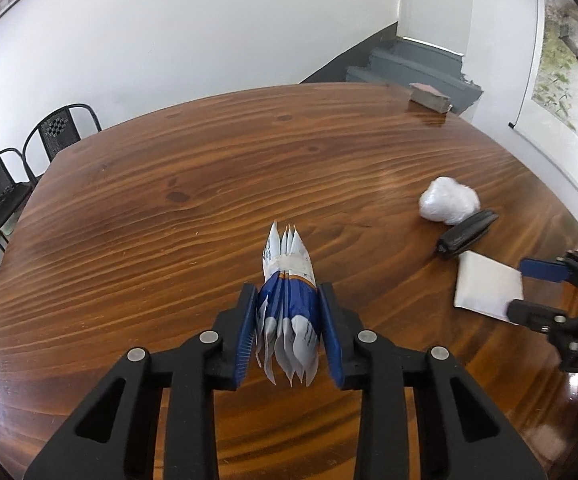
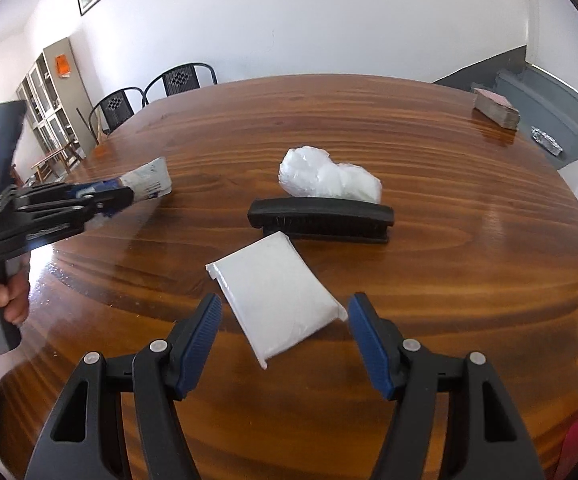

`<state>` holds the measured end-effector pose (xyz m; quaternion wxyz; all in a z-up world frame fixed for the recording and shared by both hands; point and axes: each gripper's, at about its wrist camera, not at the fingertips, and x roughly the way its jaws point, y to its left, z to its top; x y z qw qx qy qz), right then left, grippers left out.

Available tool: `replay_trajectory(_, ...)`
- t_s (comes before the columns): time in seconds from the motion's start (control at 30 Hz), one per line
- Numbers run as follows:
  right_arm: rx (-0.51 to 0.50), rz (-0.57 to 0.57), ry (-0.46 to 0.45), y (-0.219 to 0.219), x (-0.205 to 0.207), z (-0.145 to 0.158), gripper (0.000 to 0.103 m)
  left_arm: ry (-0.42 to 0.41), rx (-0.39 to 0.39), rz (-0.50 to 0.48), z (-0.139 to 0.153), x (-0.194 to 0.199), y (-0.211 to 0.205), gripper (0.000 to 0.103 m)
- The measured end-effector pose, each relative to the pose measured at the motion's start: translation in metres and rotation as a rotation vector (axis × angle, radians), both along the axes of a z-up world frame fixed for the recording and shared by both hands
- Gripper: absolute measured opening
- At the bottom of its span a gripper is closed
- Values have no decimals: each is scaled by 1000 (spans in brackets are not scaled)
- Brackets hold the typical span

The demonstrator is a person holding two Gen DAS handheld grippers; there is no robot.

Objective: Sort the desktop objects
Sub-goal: 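Grasp the blue-white sachet bundle with the left gripper while the right grasps the white pad, then carry both items over the red tin box and release them inside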

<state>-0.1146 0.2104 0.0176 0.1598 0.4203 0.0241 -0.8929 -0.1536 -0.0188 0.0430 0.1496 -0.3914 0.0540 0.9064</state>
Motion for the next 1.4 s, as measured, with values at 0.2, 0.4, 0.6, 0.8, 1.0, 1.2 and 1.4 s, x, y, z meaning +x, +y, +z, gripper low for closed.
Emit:
replay_trajectory(0.2, 26, 25, -8, -7, -7, -6, 74, -7, -36, 2, -5, -3, 4, 34)
replay_trajectory(0.4, 46, 46, -17, -12, -13, -10, 75, -63, -82, 34, -20, -13, 10, 50)
replay_trajectory(0.6, 70, 78, -19, -17, -21, -14, 78, -94, -50, 54, -26, -23, 11, 51)
replay_trajectory(0.8, 123, 102, 8, -24, -16, -13, 52, -106, 0, 81, -25, -23, 8, 34)
replay_trajectory(1.0, 116, 62, 17, -20, -7, -11, 51, -80, 38, 93, -12, -10, 9, 33)
replay_trajectory(1.2, 51, 19, 78, -4, 14, 13, 51, -25, 71, 68, 13, 13, 19, 33)
replay_trajectory(1.4, -7, -28, 131, 16, 48, 31, 51, 6, 73, 1, 28, 40, 46, 33)
